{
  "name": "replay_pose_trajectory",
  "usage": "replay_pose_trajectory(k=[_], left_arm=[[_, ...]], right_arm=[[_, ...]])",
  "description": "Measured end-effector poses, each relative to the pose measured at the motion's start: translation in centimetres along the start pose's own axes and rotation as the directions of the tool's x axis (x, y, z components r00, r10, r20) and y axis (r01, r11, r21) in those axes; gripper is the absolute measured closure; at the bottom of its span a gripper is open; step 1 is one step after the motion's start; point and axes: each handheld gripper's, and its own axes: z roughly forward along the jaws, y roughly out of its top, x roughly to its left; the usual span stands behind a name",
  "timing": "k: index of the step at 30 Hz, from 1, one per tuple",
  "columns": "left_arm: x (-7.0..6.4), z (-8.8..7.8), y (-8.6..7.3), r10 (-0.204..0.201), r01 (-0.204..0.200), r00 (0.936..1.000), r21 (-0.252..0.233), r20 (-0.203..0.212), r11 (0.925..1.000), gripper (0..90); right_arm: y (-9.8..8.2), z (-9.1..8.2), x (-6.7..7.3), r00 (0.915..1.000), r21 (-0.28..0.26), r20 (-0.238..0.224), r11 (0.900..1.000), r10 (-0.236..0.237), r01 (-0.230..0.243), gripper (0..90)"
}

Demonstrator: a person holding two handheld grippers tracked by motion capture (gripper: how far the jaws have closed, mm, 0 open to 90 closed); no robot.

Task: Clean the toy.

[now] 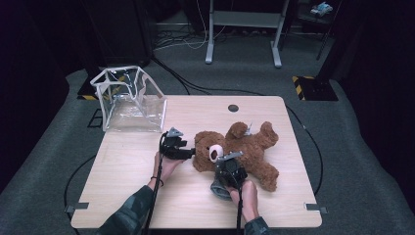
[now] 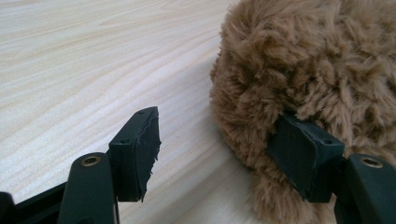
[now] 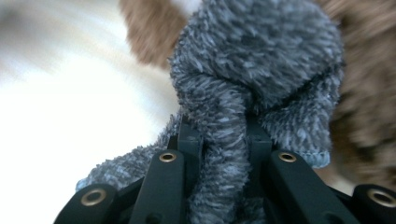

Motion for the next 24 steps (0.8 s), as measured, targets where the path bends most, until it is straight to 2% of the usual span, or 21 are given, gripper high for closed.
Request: replay_pose_trajectory(k=[2,3,5,6,7,8,10,11,12,13,14,16,17,19,21,22,24], left_arm=[[0.0,0.0,0.0,-0.002,0.002,1.0,-0.002,0.001,1.0,33.2],[0.0,0.0,0.0,0.0,0.0,1.0,-0.002,0.001,1.0,33.2],[0.0,0.1,0.0,-0.003,0.003,1.0,-0.004,0.004,1.0,33.2],[0.1,0.1,0.0,0.002,-0.002,1.0,0.006,0.008,1.0,33.1],[0.0,0.1,0.0,0.001,-0.001,1.0,0.004,0.007,1.0,33.0],[-0.1,0.2,0.0,0.0,0.0,1.0,0.002,0.004,1.0,33.0],[-0.1,0.2,0.0,0.005,-0.005,1.0,0.006,0.003,1.0,33.0],[-0.2,0.2,0.0,-0.004,0.004,1.0,-0.002,0.001,1.0,33.1],[-0.1,0.2,0.0,0.007,-0.007,1.0,0.005,0.0,1.0,33.1],[-0.1,0.2,0.0,0.001,-0.001,1.0,0.001,0.001,1.0,33.1],[-0.1,0.2,0.1,0.005,-0.005,1.0,0.002,0.0,1.0,33.1],[-0.1,0.1,0.1,0.004,-0.004,1.0,0.005,0.001,1.0,33.0],[-0.1,0.1,0.1,0.004,-0.004,1.0,0.005,0.0,1.0,33.0],[0.0,0.1,0.0,0.003,-0.003,1.0,0.008,0.003,1.0,32.9],[0.2,0.0,0.0,0.007,-0.008,0.9999,0.012,0.008,0.9999,31.9],[0.1,0.1,0.0,-0.003,0.003,1.0,0.0,0.007,1.0,31.9],[0.0,0.0,0.0,0.001,-0.001,1.0,-0.001,0.004,1.0,32.0]], right_arm=[[0.3,-0.9,-0.2,0.9998,-0.009,-0.016,1.0,0.011,-0.011,74.7],[0.6,-1.6,-0.5,0.9993,-0.04,-0.029,0.999,0.022,-0.024,74.7],[1.6,-3.7,-1.1,0.9992,-0.102,-0.019,0.994,0.034,-0.036,74.7],[2.4,-4.9,-1.6,0.9995,-0.152,-0.005,0.988,0.032,-0.032,74.7],[2.9,-5.7,-1.8,0.9989,-0.173,0.004,0.984,0.048,-0.046,74.6],[3.7,-6.5,-2.2,0.9987,-0.205,0.024,0.978,0.046,-0.04,74.6],[5.4,-7.6,-3.0,0.9976,-0.271,0.045,0.962,0.053,-0.038,74.4],[6.0,-7.7,-3.3,0.9973,-0.28,0.046,0.959,0.058,-0.043,74.3],[6.8,-7.5,-3.5,0.9967,-0.289,0.056,0.956,0.06,-0.041,74.2],[7.4,-7.2,-3.7,0.995,-0.287,0.07,0.957,0.071,-0.048,74.2],[8.0,-6.5,-3.8,0.9935,-0.267,0.08,0.962,0.081,-0.057,74.1],[8.3,-4.8,-3.9,0.9937,-0.225,0.068,0.972,0.09,-0.072,74.2],[8.1,-4.0,-3.7,0.9929,-0.195,0.068,0.977,0.098,-0.083,74.3],[7.3,-2.9,-3.2,0.9941,-0.191,0.073,0.979,0.08,-0.065,74.6],[6.3,-3.2,-2.8,0.9943,-0.212,0.071,0.975,0.079,-0.063,74.5],[5.8,-3.4,-2.5,0.9945,-0.214,0.077,0.975,0.071,-0.054,74.4],[4.9,-3.9,-2.3,0.9946,-0.214,0.07,0.975,0.076,-0.059,74.4]])
